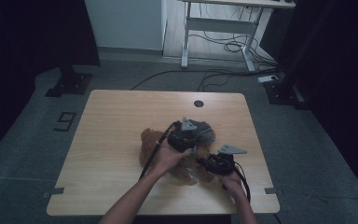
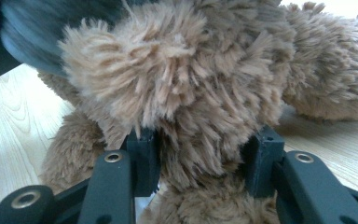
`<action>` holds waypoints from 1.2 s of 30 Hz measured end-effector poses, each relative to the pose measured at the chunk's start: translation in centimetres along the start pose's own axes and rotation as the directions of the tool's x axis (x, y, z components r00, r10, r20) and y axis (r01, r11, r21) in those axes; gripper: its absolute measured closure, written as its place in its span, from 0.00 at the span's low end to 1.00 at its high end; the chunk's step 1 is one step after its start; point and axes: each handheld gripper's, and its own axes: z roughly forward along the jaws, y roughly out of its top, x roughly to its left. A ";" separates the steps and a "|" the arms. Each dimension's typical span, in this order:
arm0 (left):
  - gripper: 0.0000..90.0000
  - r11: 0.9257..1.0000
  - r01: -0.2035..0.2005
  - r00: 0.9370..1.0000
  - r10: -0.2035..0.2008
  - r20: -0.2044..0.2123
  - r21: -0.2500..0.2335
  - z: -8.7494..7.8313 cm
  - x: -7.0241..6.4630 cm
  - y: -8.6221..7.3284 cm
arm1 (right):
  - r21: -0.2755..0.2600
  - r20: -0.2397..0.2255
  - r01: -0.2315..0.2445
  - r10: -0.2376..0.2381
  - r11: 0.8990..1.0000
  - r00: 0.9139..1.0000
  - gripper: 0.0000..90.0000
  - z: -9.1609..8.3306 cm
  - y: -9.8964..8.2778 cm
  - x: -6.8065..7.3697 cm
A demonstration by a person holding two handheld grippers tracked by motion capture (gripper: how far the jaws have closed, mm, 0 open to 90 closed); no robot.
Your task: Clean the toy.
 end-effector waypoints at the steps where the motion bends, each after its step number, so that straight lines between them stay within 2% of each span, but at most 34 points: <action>1: 0.87 1.000 -0.006 1.000 0.006 -0.010 0.019 0.7 -0.1 0.0 | 0.000 0.000 -0.002 0.002 1.000 1.000 0.61 0.0 0.0 0.0; 3: 0.87 0.999 0.016 1.000 -0.015 -0.016 0.036 1.6 0.3 -0.4 | 0.003 0.008 -0.002 0.002 1.000 1.000 0.61 0.0 0.0 0.0; 5: 0.87 0.998 0.056 0.998 -0.056 -0.001 0.024 1.4 1.0 -0.8 | 0.005 0.011 -0.004 0.004 1.000 1.000 0.61 0.0 0.0 0.0; 6: 0.87 0.998 0.057 0.998 -0.057 -0.007 0.023 1.1 1.3 -1.0 | 0.006 0.010 -0.003 0.003 1.000 1.000 0.61 0.0 0.0 0.0; 9: 0.87 0.998 0.052 0.997 -0.050 -0.063 0.031 -0.1 2.2 -1.6 | 0.007 0.009 -0.002 0.002 1.000 1.000 0.62 0.1 0.0 0.1; 13: 0.87 0.995 0.090 0.990 -0.086 -0.111 0.035 -2.1 4.5 -3.2 | 0.008 0.006 -0.005 0.005 1.000 1.000 0.63 0.0 0.0 0.0; 19: 0.87 0.988 0.154 0.976 -0.150 -0.158 0.013 -5.5 8.0 -6.0 | 0.008 -0.001 0.001 -0.001 1.000 1.000 0.63 0.1 0.0 0.0; 23: 0.87 0.977 0.211 0.964 -0.209 -0.163 -0.002 -7.1 9.9 -7.5 | 0.007 0.000 0.000 0.000 1.000 1.000 0.63 0.1 -0.1 0.1; 26: 0.87 0.972 0.236 0.956 -0.233 -0.177 -0.005 -7.7 10.9 -8.6 | 0.007 0.000 0.000 0.000 1.000 1.000 0.63 0.1 -0.1 0.1; 29: 0.87 0.963 0.268 0.944 -0.264 -0.197 -0.005 -8.0 11.8 -9.8 | 0.007 0.000 0.001 -0.001 1.000 1.000 0.63 0.1 -0.1 0.1; 33: 0.87 0.955 0.296 0.932 -0.286 -0.222 0.011 -8.2 12.5 -11.9 | 0.008 -0.004 0.000 0.000 1.000 1.000 0.63 0.1 -0.1 0.0; 36: 0.87 0.943 0.333 0.923 -0.322 -0.209 0.021 -7.9 12.7 -13.7 | 0.007 -0.004 -0.002 0.002 1.000 1.000 0.63 0.1 -0.1 0.0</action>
